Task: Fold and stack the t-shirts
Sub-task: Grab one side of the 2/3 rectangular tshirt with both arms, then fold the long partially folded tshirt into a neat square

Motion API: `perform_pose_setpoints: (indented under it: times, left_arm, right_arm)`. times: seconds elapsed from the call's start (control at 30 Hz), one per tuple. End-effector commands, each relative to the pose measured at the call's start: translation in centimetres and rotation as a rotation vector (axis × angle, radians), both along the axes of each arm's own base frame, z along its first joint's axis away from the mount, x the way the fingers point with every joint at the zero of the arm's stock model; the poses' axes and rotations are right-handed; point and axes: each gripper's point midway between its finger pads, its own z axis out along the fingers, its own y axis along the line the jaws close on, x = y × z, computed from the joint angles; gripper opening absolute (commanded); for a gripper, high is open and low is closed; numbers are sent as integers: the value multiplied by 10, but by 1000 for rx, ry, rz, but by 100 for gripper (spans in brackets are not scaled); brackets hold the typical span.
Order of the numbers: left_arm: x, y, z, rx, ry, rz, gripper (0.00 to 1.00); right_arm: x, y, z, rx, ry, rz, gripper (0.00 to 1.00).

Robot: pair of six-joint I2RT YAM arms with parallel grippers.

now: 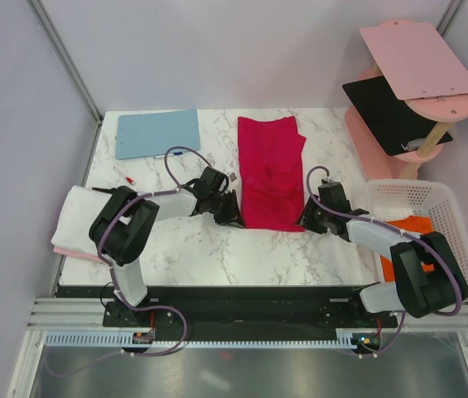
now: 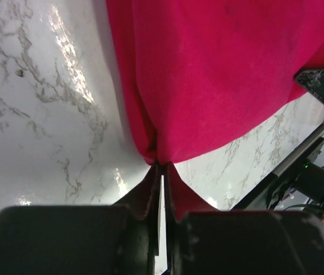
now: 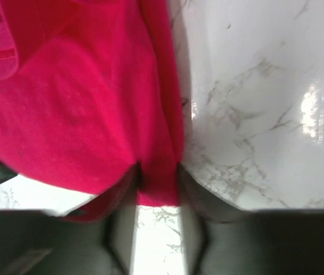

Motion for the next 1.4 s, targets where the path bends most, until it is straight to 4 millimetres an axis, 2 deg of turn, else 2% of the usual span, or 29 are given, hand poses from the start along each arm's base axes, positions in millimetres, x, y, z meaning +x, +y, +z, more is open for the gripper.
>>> perform_pose_setpoints:
  times: [0.0,0.07,0.13,0.33,0.4,0.53,0.57,0.63,0.73,0.87,0.93,0.97,1.03,1.07,1.2,1.23,1.27,1.33,1.37]
  left_arm:
    - [9,-12,7,-41,-20,-8,2]
    - [8,-12,8,-43,-24,-9,2]
    - [6,-11,13,-50,-29,-11,2]
    - [-14,-6,28,-59,-47,-21,2]
    - [-27,-5,34,-53,-52,-35,2]
    - [-52,-2,46,-37,-54,-56,2]
    - [-57,-2,50,-34,-59,-59,2]
    - [-58,-1,66,-50,-89,-52,2]
    - [-53,4,86,-39,-139,-27,2]
    - [-36,5,113,-20,-205,-6,2]
    - [-32,5,119,-16,-214,-5,2]
    - [-25,3,127,-27,-231,3,2]
    - [-17,3,129,-20,-236,7,2]
    - [-9,2,137,-27,-251,16,2]
    - [16,2,149,-25,-278,29,2]
    - [25,1,160,-35,-305,26,2]
    - [35,3,154,-22,-294,36,2]
    - [50,1,165,-34,-318,32,2]
    - [60,3,160,-29,-305,38,2]
  right_arm:
    - [-7,20,-1,118,9,47,28]
    - [-8,22,3,129,-4,59,13]
    - [-10,22,6,134,-10,68,7]
    - [-23,27,18,146,6,136,4]
    - [-28,27,22,153,6,157,4]
    - [-52,28,28,167,48,208,4]
    - [-54,28,36,175,26,216,4]
    - [-60,27,44,180,21,221,5]
    - [-57,27,67,191,-43,225,7]
    - [-37,31,102,196,-139,223,11]
    - [-26,31,113,178,-173,224,12]
    - [-16,33,122,172,-192,225,12]
    - [-4,33,130,151,-216,231,13]
    - [5,36,136,146,-228,234,12]
    - [34,37,147,105,-262,233,12]
    - [41,37,150,94,-280,231,13]
    - [51,37,150,87,-281,226,12]
    - [66,36,146,76,-286,217,12]
    - [76,34,151,75,-304,207,12]
